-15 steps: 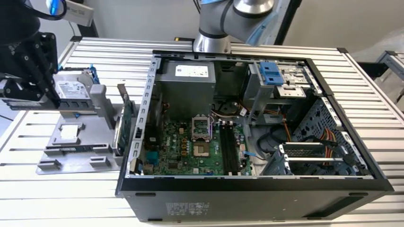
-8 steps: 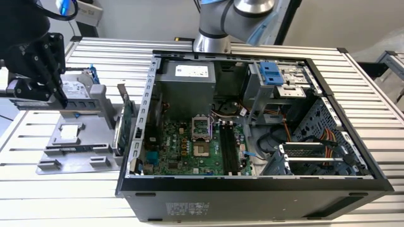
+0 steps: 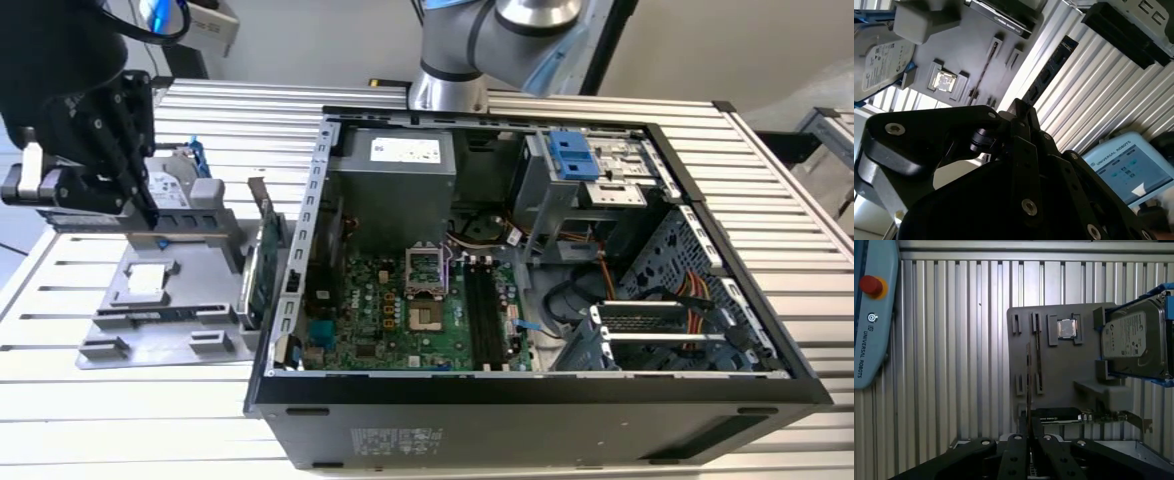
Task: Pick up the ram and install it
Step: 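Pick up the ram and move it above insertion slot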
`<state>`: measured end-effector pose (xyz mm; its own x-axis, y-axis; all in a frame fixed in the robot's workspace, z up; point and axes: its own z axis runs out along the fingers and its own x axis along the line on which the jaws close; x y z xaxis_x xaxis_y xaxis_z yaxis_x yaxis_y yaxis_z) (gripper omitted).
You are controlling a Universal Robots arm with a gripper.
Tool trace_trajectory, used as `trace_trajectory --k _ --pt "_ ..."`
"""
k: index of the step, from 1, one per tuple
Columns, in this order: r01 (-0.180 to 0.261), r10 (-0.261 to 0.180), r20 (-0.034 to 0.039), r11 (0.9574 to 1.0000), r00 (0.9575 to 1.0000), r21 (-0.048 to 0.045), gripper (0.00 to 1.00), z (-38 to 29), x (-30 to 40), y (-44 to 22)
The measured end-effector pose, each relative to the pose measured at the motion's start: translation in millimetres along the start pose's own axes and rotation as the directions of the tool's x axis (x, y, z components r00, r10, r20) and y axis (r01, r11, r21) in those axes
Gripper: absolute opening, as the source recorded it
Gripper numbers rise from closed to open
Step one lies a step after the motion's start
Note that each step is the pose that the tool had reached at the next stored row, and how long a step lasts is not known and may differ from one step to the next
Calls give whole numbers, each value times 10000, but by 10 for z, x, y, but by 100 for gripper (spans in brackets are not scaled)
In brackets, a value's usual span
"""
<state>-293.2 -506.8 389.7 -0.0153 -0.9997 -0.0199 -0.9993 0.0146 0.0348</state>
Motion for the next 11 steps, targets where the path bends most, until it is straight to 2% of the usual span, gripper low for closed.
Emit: trace_trajectory --k 11 --pt "16 -16 -1 10000 10000 -1 0 -5 -2 -146"
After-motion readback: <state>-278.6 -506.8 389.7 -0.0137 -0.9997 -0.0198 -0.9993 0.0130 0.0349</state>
